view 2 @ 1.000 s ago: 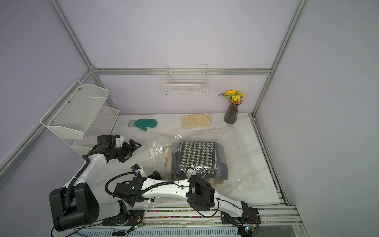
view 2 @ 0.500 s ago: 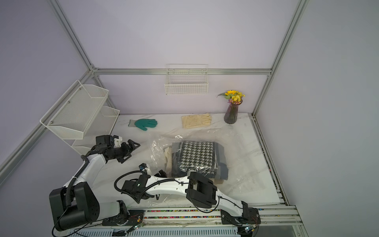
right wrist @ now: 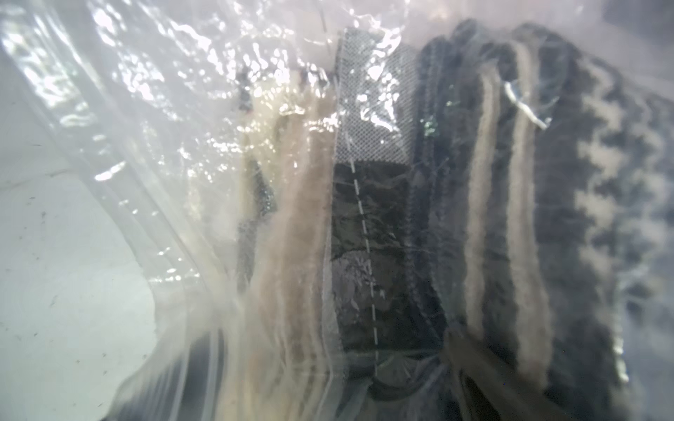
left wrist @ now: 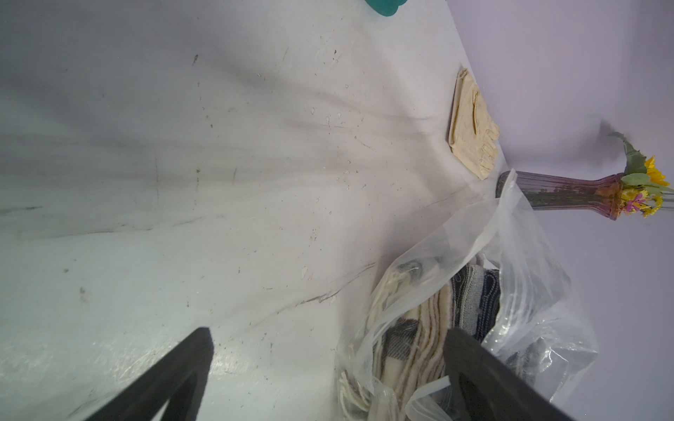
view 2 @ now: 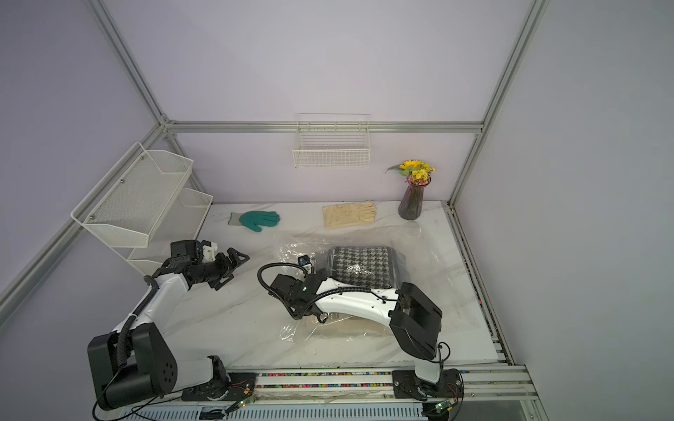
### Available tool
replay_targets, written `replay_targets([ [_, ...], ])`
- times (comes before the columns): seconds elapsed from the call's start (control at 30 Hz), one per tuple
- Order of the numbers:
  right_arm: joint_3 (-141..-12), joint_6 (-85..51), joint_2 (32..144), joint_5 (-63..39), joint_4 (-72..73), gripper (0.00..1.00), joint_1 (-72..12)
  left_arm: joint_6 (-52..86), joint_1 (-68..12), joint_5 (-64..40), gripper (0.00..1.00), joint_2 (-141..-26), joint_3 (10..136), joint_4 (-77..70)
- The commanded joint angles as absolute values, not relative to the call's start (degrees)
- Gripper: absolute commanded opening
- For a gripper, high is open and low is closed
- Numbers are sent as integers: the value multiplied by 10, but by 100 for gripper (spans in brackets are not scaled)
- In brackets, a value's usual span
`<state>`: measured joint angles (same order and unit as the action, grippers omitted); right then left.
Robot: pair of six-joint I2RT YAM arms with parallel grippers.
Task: Take the scarf out of the vacuum bag
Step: Adjust the vacuum bag at the center of the board.
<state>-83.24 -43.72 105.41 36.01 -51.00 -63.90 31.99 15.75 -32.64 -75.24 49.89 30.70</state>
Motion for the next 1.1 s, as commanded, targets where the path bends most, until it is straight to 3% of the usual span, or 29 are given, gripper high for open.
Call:
replay_targets([
  [0.0, -793, -425, 1024, 368, -520, 97, -609, 319, 163, -335, 100, -741, 497, 292],
  [0.23, -746, -412, 977, 370, -519, 97, -559, 319, 163, -337, 100, -738, 496, 292],
  [0.43, -818, -378, 957, 360, -545, 97, -567, 320, 163, -339, 100, -736, 496, 291],
  [0.67, -994, -372, 1052, 433, -672, 97, -656, 320, 163, -342, 100, -731, 494, 289],
  [1.07, -1143, -418, 1202, 493, -757, 97, -722, 326, 166, -353, 100, -739, 494, 284],
])
